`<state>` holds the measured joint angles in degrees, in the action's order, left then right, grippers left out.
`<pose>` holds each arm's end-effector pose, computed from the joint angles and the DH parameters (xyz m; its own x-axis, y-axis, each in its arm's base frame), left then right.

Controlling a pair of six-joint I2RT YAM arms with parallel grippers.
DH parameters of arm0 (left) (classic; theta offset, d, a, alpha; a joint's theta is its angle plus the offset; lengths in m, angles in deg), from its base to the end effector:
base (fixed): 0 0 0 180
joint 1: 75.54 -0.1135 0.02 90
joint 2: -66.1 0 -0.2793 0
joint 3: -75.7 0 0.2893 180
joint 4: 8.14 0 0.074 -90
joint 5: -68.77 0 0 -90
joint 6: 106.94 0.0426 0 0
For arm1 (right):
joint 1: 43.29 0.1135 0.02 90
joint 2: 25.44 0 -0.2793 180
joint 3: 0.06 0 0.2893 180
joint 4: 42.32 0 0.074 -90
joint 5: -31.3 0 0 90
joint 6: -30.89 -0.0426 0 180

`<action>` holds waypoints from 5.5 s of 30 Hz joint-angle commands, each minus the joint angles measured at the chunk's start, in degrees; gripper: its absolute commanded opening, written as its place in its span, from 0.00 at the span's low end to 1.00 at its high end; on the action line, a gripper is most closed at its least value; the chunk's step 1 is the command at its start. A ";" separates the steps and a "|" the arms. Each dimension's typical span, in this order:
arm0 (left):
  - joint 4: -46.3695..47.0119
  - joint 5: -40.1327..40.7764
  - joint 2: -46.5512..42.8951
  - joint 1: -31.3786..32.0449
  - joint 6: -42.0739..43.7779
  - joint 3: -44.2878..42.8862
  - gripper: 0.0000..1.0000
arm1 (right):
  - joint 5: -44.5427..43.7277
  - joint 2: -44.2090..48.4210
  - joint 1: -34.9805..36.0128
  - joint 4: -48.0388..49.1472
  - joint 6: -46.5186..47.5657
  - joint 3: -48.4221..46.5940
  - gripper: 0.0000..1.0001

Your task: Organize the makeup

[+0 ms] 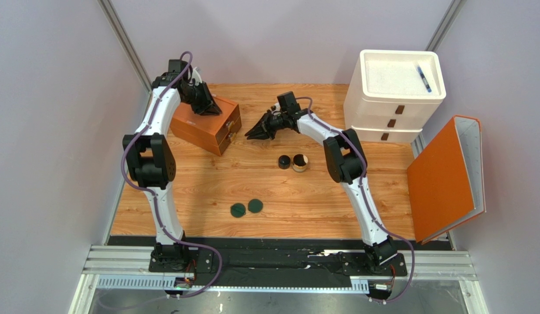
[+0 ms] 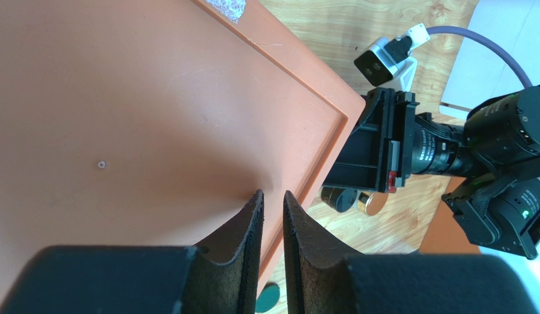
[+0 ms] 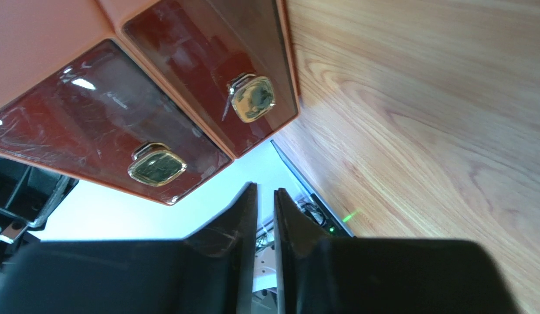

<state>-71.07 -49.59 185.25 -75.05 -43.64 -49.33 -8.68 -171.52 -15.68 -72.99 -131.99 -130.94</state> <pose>0.5043 -0.0245 0.2935 -0.8691 -0.3880 -0.3068 -0.1395 0.7874 -0.6005 0.5179 0.3077 0.1207 -0.9236 0.2099 0.3207 0.3810 0.4127 0.8273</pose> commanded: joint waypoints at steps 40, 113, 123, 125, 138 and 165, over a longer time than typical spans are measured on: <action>-3.09 1.90 -0.41 -0.14 2.18 -0.06 0.24 | -14.60 -9.57 6.04 -9.51 -3.14 -19.60 0.40; -3.36 3.40 -4.02 -0.14 3.76 4.86 0.24 | -40.97 20.30 -2.66 -46.61 54.95 12.39 0.64; -3.01 2.87 -3.58 -0.14 3.41 5.39 0.24 | -39.38 16.98 -2.65 -47.39 55.22 12.22 0.64; -3.09 2.87 -3.58 -0.14 3.41 5.30 0.24 | -40.34 16.01 -2.48 -47.57 55.22 12.04 0.64; -2.92 2.78 -3.05 -0.14 3.23 5.30 0.24 | -42.02 13.81 -2.83 -47.57 55.13 11.42 0.35; -1.51 2.43 -3.75 -0.14 2.97 8.11 0.24 | -39.65 22.41 -3.36 -45.02 55.39 12.83 0.66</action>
<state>-69.15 -49.74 181.73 -75.07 -42.02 -43.56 -44.96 -152.05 -18.74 -120.51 -77.65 -118.77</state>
